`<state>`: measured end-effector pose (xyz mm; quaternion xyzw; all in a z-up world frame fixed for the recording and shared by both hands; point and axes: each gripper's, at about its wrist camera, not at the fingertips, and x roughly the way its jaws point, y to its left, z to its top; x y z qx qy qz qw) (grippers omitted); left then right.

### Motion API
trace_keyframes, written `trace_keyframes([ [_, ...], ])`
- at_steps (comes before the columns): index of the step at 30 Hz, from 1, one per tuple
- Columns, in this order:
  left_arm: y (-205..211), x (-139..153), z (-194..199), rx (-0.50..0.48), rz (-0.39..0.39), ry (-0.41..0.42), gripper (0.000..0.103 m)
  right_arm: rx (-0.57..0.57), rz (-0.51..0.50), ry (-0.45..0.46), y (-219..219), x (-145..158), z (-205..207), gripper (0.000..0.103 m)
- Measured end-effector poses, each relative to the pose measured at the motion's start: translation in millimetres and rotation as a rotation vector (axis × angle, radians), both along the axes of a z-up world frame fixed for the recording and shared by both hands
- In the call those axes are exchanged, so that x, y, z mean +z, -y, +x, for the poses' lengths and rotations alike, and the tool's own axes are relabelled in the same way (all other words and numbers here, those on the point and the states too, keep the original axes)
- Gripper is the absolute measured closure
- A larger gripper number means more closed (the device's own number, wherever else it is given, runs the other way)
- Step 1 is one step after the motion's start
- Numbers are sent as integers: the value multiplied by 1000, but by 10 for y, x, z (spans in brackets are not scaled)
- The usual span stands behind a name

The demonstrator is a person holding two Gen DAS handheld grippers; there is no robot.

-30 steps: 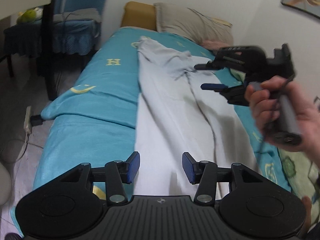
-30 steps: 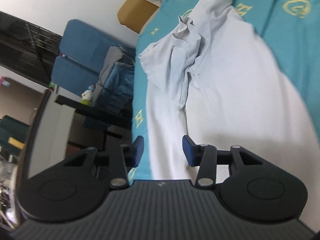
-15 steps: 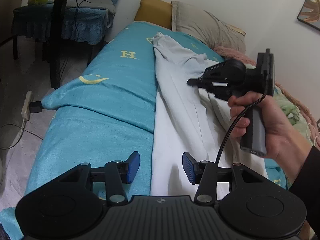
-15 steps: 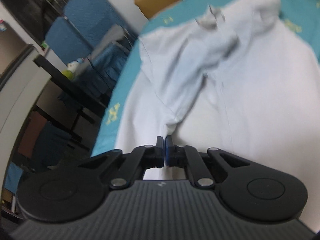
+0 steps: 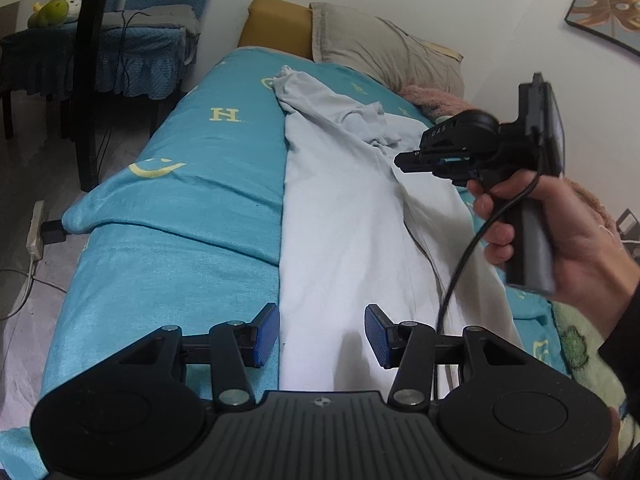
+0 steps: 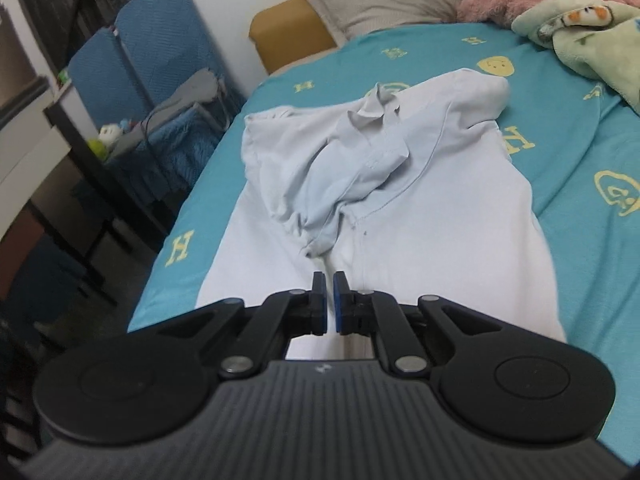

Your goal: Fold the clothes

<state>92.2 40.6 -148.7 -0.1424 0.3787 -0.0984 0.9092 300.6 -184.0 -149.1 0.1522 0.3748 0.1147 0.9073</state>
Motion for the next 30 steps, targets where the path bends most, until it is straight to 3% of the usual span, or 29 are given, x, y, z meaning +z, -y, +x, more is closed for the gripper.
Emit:
trace_keyframes([
  [2,27,18,-23,-14,10,8,53,21,6,9,21,150,-132,84],
  [4,57,50,-62,-27,16,18,53,27,15,51,71,358,-360,35],
  [5,72,66,-82,-34,19,24,53,24,18,76,97,469,-485,28],
  [7,120,108,-136,-47,33,36,53,1,21,104,173,691,-762,28],
  [12,331,209,-304,-140,64,60,53,-84,13,59,407,1059,-1524,28],
  [18,810,189,-479,-324,191,67,53,-175,110,83,850,1045,-2424,27],
  [23,1080,18,-477,-415,255,4,55,-234,147,82,1025,965,-2678,25],
  [26,1112,-79,-423,-420,272,-48,67,-218,149,88,1017,962,-2660,25],
  [28,1098,-138,-371,-417,268,-86,86,-215,151,85,1024,948,-2658,26],
  [30,1093,-147,-361,-425,255,-103,97,-212,152,82,1031,935,-2656,26],
])
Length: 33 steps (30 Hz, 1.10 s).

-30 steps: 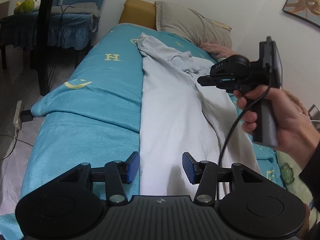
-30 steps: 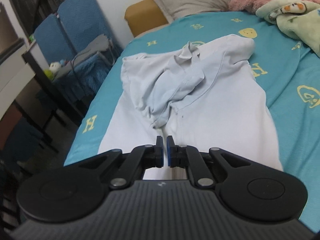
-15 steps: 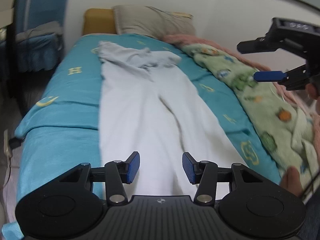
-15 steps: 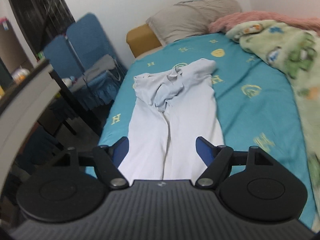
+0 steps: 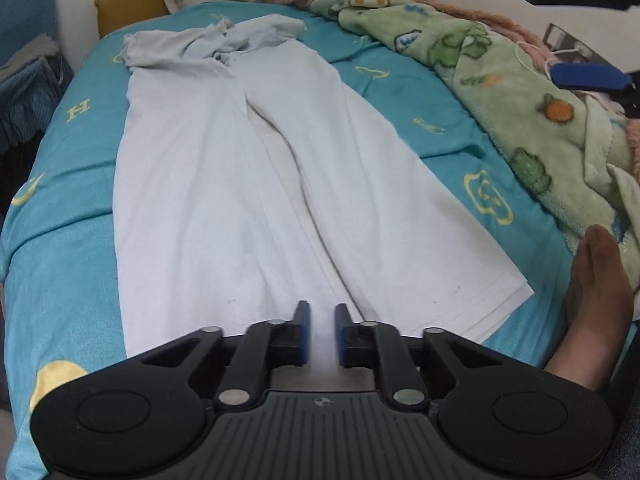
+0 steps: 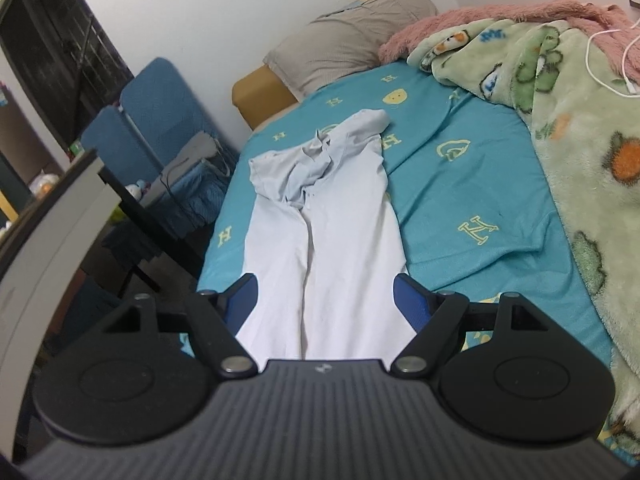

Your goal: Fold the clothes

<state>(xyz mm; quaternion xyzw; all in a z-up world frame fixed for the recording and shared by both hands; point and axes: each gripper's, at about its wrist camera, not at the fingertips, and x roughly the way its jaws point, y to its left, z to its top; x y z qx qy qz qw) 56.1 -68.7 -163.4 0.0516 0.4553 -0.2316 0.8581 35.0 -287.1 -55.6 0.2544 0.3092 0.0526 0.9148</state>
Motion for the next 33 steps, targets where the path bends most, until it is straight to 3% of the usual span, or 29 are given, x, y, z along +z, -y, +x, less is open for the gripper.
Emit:
trace_keyframes([
  [1,2,22,-17,-9,-12,-1,103,2,1,-1,4,-7,1,26],
  [9,52,195,-182,-102,-99,-13,103,-12,36,0,87,-47,-7,26],
  [13,234,135,-309,-183,-39,-29,103,-16,63,-12,127,-81,27,26],
  [17,146,164,-287,-129,-51,-10,102,-24,87,-17,158,-97,31,26],
  [20,49,194,-244,-71,-41,11,93,-32,104,-16,182,-103,25,26],
  [22,25,184,-196,-42,-29,10,78,-31,110,-18,182,-109,32,26],
  [27,96,46,-72,-18,48,-30,72,-23,103,-22,162,-118,46,26],
  [33,177,35,-128,-55,95,-18,68,-28,105,-34,164,-150,63,26],
])
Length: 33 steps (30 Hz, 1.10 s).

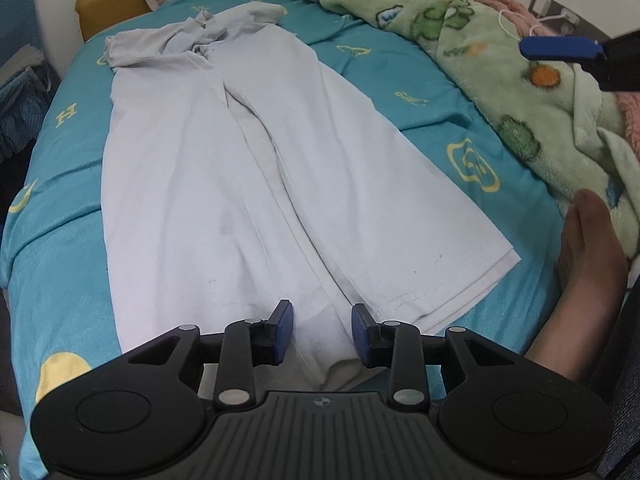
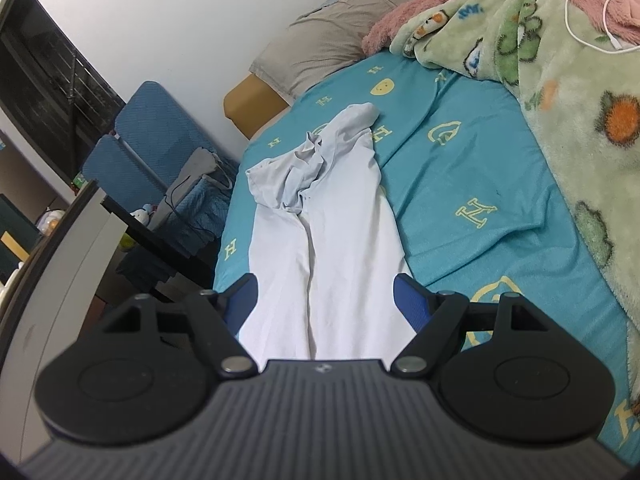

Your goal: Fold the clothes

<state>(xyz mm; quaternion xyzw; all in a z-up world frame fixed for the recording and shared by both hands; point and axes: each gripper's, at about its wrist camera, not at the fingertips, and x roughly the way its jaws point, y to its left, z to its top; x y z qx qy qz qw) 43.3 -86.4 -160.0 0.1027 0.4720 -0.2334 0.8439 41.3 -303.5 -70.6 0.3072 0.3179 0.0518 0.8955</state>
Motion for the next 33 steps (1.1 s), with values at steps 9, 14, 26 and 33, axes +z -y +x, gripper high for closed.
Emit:
trace_keyframes([
  [9,75,23,-111,-57,15,22,101,-5,14,-86,-16,-163,109,26],
  [14,43,191,-193,-77,-57,37,102,-21,5,-130,-37,-238,144,26],
  [26,-352,292,-33,90,-222,-58,73,-2,-28,-195,-149,-342,195,26],
  [33,-1046,286,159,361,-354,-135,40,18,-9,-234,-176,-434,253,26],
])
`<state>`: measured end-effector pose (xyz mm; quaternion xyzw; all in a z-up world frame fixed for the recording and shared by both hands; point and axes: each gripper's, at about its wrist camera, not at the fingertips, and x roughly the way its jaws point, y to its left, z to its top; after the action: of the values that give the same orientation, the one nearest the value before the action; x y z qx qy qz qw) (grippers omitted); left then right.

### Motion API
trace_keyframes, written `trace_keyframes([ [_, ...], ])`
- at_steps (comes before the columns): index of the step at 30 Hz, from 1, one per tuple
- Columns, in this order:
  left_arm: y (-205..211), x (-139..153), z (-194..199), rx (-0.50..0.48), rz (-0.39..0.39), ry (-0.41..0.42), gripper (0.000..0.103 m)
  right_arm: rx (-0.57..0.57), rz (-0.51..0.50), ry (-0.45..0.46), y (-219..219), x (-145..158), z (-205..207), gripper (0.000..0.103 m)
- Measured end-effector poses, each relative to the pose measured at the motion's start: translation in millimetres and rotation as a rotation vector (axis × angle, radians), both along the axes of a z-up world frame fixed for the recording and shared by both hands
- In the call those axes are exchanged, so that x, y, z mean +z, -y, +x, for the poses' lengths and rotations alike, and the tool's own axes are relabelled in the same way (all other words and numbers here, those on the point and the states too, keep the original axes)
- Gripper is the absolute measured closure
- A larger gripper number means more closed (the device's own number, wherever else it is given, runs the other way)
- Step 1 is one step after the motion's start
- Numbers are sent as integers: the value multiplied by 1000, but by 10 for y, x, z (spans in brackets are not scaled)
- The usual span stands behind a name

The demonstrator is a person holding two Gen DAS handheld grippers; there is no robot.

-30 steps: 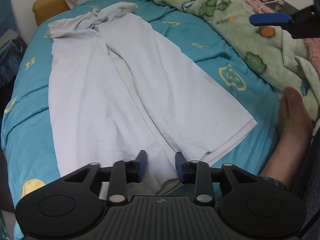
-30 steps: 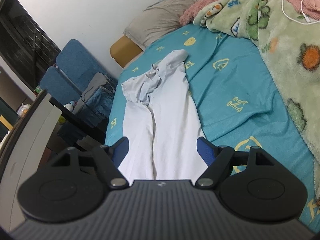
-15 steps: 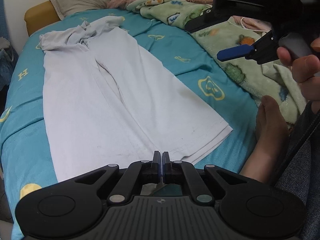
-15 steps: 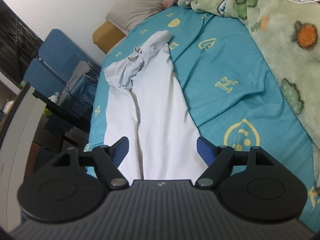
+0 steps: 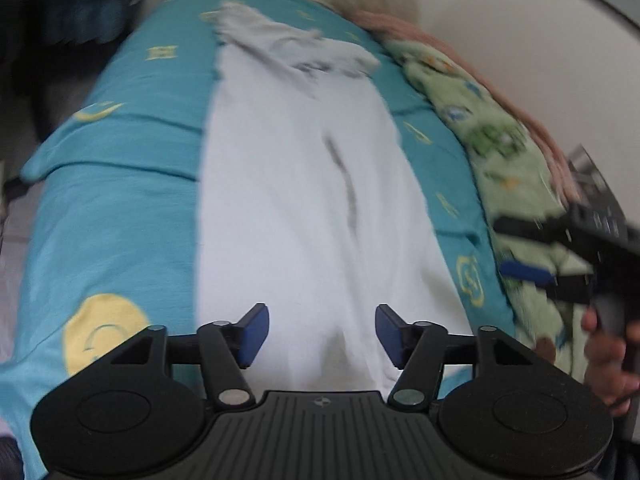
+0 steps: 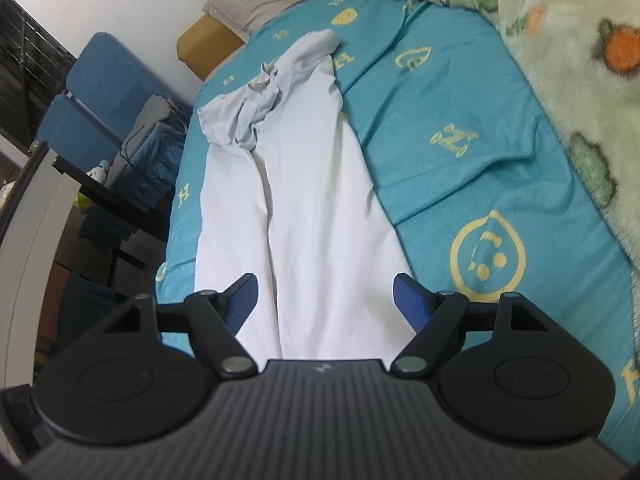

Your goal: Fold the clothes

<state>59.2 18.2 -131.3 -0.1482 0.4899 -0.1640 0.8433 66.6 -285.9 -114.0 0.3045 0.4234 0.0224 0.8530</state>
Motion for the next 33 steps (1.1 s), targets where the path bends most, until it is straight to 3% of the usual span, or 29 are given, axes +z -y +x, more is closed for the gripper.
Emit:
trace_keyframes([
  [4,-403,-26,109,154,-65,-60,39,33,70,-40,14,-82,64,26],
  [9,-650,-96,147,259,-99,-117,39,132,283,-142,164,-146,261,26],
  [13,-701,-193,160,291,-109,-153,39,302,180,-100,261,54,419,28],
  [16,-744,-277,180,313,-137,-187,40,362,133,-134,489,-68,507,27],
  [20,-756,-322,184,292,-208,-200,41,351,149,-242,795,-510,500,27],
  [23,-718,-376,196,257,-268,-232,52,398,170,-288,838,-777,465,28],
  [27,-641,-444,194,204,-309,-283,60,484,202,-269,791,-806,470,29],
  [33,-550,-477,163,155,-300,-305,62,616,171,-299,563,-779,443,41],
])
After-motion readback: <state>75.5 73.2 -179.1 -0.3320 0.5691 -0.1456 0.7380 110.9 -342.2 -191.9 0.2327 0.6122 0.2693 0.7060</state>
